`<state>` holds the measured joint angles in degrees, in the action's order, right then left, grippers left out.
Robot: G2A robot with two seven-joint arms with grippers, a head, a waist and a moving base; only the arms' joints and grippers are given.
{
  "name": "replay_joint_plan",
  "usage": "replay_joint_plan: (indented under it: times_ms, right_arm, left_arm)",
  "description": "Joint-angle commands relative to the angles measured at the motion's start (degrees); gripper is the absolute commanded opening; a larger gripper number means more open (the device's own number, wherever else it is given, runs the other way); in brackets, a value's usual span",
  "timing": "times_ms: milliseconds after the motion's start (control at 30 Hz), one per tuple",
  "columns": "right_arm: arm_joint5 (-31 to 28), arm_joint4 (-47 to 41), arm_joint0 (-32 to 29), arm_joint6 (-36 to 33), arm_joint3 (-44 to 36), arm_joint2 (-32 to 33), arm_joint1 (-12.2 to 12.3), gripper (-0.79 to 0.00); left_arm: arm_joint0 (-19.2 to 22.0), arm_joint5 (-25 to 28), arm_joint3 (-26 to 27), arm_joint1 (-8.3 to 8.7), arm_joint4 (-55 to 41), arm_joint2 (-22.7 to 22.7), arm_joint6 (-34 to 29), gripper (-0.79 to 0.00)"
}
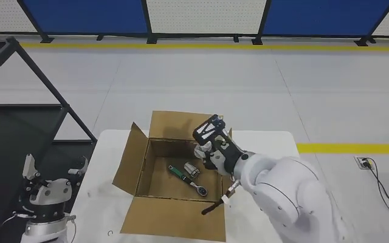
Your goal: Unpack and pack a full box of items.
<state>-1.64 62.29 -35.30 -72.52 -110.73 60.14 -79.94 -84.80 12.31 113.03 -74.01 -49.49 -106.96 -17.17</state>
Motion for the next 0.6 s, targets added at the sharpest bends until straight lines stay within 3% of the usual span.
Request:
replay_joint_plan:
  times_ms: [0, 200, 567]
  right_arm:
    - [0.50, 0.89, 1.43, 0.22, 3.52, -2.84, -0.42, -0.785]
    - [2.81, 6.05, 4.55, 0.18, 13.14, -9.74, -1.72, -0.785]
    - [6.91, 8.88, 6.24, -0.14, 25.17, -14.57, -3.72, -0.785]
  left_arm:
    - [-0.13, -0.07, 0.00, 0.00, 0.02, -0.11, -0.07, 0.000]
    - [-0.28, -0.61, 0.06, 0.00, 0.34, 0.13, -0.70, 0.000]
    - [0.06, -1.41, 0.21, -0.01, 0.91, 1.01, -1.10, 0.000]
